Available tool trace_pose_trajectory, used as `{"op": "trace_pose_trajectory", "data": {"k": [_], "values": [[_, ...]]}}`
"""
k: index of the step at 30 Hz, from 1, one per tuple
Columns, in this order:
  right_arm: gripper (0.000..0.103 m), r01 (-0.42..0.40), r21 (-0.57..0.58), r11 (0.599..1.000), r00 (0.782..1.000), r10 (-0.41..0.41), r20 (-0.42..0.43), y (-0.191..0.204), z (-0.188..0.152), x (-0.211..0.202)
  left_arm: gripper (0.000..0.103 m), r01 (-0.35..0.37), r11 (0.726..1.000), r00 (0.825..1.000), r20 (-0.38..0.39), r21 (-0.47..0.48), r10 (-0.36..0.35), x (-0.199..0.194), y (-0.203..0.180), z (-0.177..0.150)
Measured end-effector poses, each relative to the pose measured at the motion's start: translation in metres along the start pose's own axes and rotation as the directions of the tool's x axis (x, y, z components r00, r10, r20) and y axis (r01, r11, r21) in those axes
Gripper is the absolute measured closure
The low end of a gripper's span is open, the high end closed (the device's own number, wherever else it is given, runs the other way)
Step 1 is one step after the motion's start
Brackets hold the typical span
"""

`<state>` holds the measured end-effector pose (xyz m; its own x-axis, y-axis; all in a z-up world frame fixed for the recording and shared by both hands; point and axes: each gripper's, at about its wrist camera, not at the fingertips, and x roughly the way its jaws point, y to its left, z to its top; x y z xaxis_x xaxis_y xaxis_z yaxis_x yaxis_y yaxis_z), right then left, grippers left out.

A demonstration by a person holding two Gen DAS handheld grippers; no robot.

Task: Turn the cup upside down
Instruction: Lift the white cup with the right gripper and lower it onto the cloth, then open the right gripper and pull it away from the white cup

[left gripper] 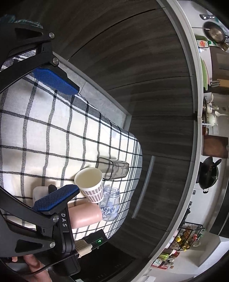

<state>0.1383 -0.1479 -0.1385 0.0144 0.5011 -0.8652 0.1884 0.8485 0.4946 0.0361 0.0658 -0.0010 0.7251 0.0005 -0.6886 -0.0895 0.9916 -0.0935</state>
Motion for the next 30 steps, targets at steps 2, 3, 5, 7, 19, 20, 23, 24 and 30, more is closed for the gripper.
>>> {"op": "trace_pose_trajectory", "data": {"k": [2, 3, 5, 7, 19, 20, 23, 24, 30], "values": [[0.031, -0.001, -0.011, 1.0, 1.0, 0.001, 0.01, 0.001, 0.0, -0.002, 0.0, -0.002, 1.0, 1.0, -0.001, 0.005, 0.002, 0.0, -0.001, 0.001], [0.029, -0.001, -0.016, 1.0, 1.0, 0.001, 0.015, 0.002, 0.0, -0.003, 0.0, -0.001, 1.0, 1.0, -0.003, 0.007, 0.001, 0.0, -0.001, 0.001], [0.024, -0.003, -0.024, 1.0, 1.0, 0.003, 0.026, 0.002, -0.001, -0.006, 0.0, 0.0, 1.0, 1.0, -0.002, 0.006, 0.0, -0.001, -0.002, 0.001], [0.023, -0.005, -0.03, 1.0, 0.999, 0.006, 0.034, 0.002, -0.002, -0.01, 0.0, -0.001, 1.0, 1.0, 0.0, 0.009, 0.001, -0.002, -0.004, 0.001], [0.023, 0.023, -0.081, 0.996, 0.966, -0.002, 0.258, -0.016, -0.034, -0.085, 0.0, 0.058, 0.996, 0.998, -0.014, 0.071, -0.058, -0.008, -0.047, -0.008], [0.023, 0.039, -0.086, 0.996, 0.955, -0.012, 0.296, -0.02, -0.038, -0.094, 0.0, 0.068, 0.994, 0.998, -0.016, 0.081, -0.067, -0.007, -0.052, -0.01], [0.023, 0.12, -0.085, 0.989, 0.901, -0.073, 0.429, -0.035, -0.054, -0.123, 0.0, 0.097, 0.989, 0.995, -0.038, 0.114, -0.093, 0.002, -0.073, -0.018], [0.023, 0.16, -0.081, 0.984, 0.873, -0.103, 0.476, -0.039, -0.06, -0.131, 0.0, 0.104, 0.987, 0.994, -0.043, 0.125, -0.099, 0.005, -0.081, -0.021], [0.023, 0.35, 0.005, 0.937, 0.669, -0.254, 0.698, -0.066, -0.092, -0.158, 0.0, 0.112, 0.982, 0.993, 0.021, 0.155, -0.116, 0.014, -0.107, -0.037]]}}
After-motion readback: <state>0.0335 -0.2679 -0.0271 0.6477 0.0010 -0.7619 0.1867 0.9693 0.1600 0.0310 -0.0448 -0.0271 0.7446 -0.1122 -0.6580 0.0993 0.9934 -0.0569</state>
